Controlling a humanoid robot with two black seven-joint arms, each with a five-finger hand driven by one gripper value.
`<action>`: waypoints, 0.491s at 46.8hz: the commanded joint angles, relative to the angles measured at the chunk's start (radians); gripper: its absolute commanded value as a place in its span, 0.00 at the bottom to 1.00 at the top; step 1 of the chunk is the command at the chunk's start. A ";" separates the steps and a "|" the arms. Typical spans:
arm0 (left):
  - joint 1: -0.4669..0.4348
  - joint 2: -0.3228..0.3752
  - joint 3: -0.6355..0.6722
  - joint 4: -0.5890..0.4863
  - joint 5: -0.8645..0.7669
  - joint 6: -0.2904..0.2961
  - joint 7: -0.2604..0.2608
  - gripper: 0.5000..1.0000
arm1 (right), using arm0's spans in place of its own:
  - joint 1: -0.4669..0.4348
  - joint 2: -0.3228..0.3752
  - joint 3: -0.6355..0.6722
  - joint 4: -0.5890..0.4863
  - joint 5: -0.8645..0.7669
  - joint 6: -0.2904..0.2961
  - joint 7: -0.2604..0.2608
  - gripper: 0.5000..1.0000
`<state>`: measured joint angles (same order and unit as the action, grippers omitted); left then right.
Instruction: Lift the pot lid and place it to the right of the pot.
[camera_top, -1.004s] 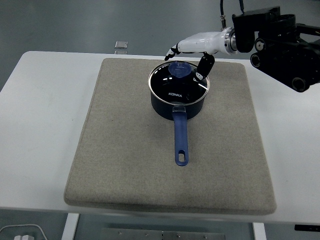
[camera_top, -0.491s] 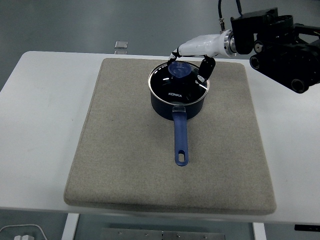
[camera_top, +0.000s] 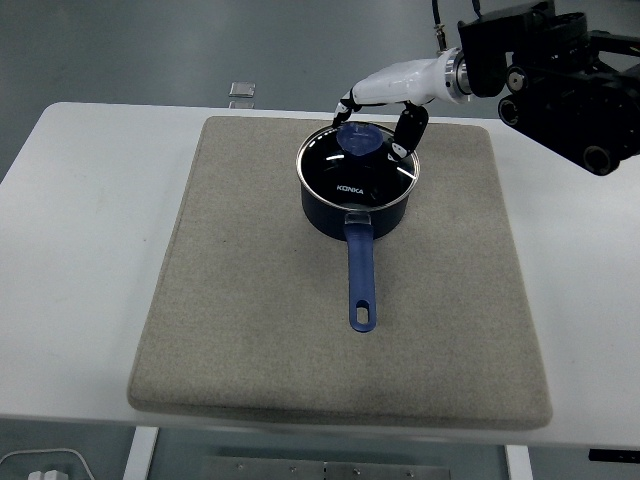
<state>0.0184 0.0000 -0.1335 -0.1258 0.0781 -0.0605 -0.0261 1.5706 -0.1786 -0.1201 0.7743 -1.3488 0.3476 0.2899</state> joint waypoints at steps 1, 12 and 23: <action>0.000 0.000 0.000 0.000 0.000 0.001 0.000 1.00 | -0.001 0.007 0.002 -0.001 0.000 -0.007 0.000 0.74; 0.000 0.000 0.000 0.000 0.000 -0.001 0.000 1.00 | -0.012 0.025 -0.003 -0.029 -0.003 -0.021 -0.002 0.74; 0.000 0.000 0.000 0.000 0.000 -0.001 0.000 1.00 | -0.021 0.034 -0.004 -0.046 -0.004 -0.041 -0.002 0.74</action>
<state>0.0186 0.0000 -0.1334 -0.1258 0.0781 -0.0606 -0.0261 1.5521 -0.1442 -0.1255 0.7321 -1.3529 0.3072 0.2883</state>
